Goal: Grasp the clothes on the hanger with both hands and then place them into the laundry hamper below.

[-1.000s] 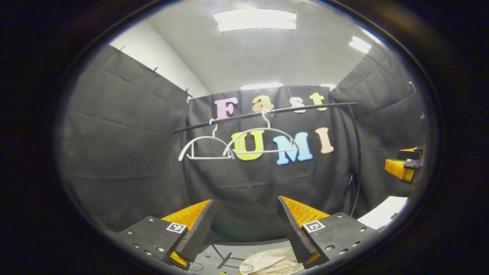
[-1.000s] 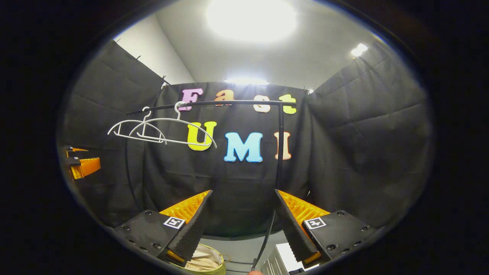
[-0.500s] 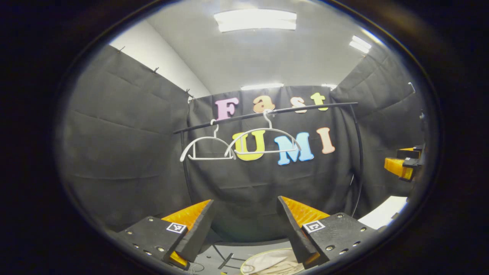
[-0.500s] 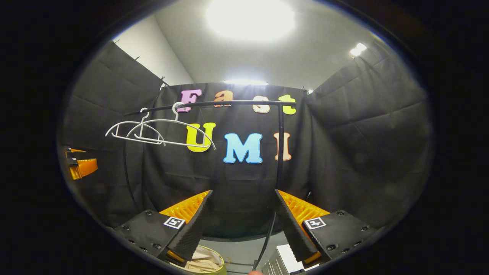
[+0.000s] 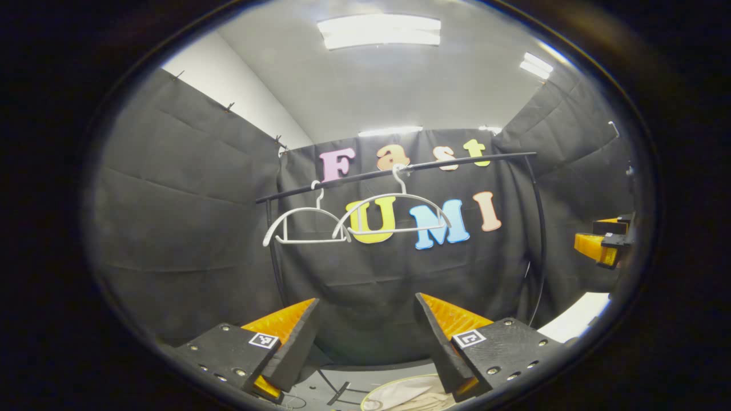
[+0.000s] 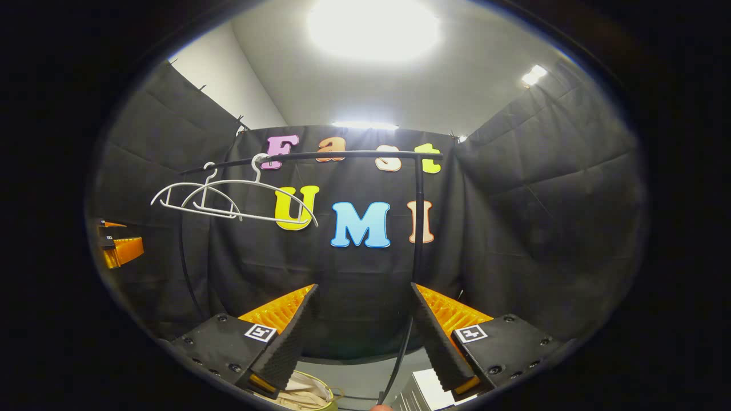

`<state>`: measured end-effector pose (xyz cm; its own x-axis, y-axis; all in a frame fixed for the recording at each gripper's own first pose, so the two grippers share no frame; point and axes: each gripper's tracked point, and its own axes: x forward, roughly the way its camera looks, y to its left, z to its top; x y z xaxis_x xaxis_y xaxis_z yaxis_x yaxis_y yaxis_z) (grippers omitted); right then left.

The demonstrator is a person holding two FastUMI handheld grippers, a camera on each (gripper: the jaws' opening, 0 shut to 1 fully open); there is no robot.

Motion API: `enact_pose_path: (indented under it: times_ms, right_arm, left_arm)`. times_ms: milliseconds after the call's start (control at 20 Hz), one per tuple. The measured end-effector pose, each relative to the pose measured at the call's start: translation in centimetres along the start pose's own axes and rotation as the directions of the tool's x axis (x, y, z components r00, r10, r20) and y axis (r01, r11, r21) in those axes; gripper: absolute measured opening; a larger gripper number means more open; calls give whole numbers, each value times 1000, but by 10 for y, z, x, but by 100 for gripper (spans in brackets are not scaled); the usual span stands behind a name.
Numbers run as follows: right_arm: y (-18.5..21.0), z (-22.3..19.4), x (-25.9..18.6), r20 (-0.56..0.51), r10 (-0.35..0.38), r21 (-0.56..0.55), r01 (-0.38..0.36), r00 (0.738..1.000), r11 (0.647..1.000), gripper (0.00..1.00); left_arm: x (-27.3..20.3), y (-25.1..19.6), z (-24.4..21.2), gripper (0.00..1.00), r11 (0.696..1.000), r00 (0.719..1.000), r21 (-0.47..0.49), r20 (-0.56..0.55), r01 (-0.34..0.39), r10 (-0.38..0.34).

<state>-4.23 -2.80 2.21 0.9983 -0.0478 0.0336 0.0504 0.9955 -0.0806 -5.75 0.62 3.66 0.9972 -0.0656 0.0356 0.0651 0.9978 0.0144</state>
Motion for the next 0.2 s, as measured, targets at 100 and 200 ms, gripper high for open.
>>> enact_pose_path:
  times_ms: [100, 200]
  right_arm:
    - [2, 0, 4, 1, 2, 1, -2, 1000, 1000, 97]
    - [3, 0, 5, 5, 3, 0, -3, 1000, 1000, 98]
  left_arm:
    - [6, 1, -1, 95, 1000, 1000, -4, -2, 1, -1]
    - [9, 1, -3, 95, 1000, 1000, -6, -1, 1, -1]
